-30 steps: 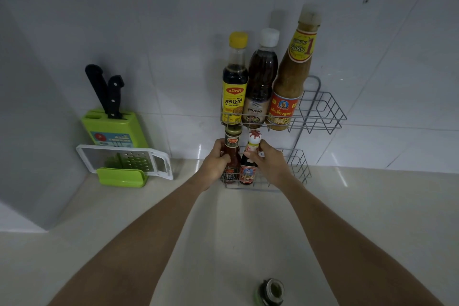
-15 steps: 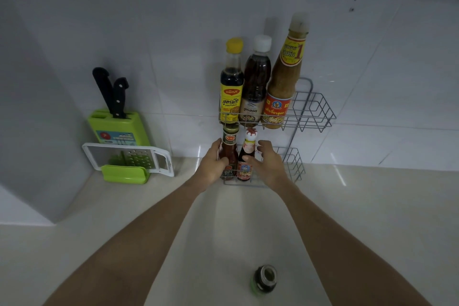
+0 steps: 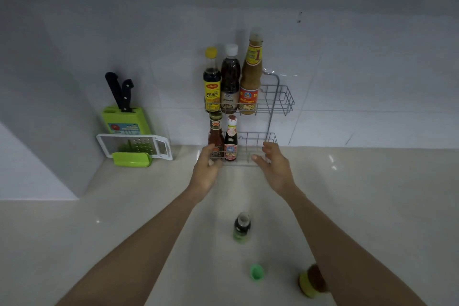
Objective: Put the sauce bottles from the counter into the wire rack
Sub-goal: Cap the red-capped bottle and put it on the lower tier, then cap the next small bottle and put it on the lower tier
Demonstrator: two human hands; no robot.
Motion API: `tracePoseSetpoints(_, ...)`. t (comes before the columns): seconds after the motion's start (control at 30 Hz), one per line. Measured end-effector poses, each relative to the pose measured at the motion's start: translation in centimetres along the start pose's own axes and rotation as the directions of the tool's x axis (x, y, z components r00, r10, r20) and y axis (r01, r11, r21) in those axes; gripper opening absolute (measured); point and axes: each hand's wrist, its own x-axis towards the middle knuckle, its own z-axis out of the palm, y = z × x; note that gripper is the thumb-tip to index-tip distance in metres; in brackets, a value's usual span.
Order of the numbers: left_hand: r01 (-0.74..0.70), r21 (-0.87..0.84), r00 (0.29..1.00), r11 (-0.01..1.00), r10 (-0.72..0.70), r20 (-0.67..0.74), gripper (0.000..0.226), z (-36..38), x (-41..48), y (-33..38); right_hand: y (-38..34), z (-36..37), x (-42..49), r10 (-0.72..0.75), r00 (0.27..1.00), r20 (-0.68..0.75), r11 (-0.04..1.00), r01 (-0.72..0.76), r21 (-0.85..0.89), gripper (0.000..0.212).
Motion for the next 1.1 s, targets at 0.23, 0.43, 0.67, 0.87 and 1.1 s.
tracePoseSetpoints(0.23, -0.052, 0.027, 0.995, 0.998, 0.054, -0.082, 0.046, 3.1, -9.1, 0.8, 0.3, -6.7, -6.6, -0.064, 0.997, -0.049, 0.996, 0.067, 0.053, 0.042)
tracePoseSetpoints(0.43, -0.141, 0.083, 0.988, 0.987, 0.145, -0.047, 0.045, 7.4, -16.6, 0.0, 2.4, -11.8, -11.9, -0.117, 0.993, -0.012, 0.993, 0.116, -0.019, 0.022)
tracePoseSetpoints(0.67, -0.130, 0.224, 0.959, 0.966, 0.065, 0.276, 0.056, 14.0, -21.9, -4.1, 7.5, -15.8, -17.5, -0.076, 0.997, 0.031, 0.988, 0.079, -0.136, 0.009)
tracePoseSetpoints(0.87, -0.086, 0.254, 0.898, 0.963, -0.035, 0.439, 0.056, 17.7, -23.6, -5.8, 11.4, -16.2, -20.3, -0.037, 0.997, 0.072, 0.975, 0.052, -0.218, 0.009)
tracePoseSetpoints(1.1, -0.082, 0.311, 0.926, 0.947, -0.043, 0.374, 0.039, 19.0, -22.6, -7.1, 18.6, -16.3, -20.2, 0.165, 0.972, 0.170, 0.816, -0.037, -0.577, 0.043)
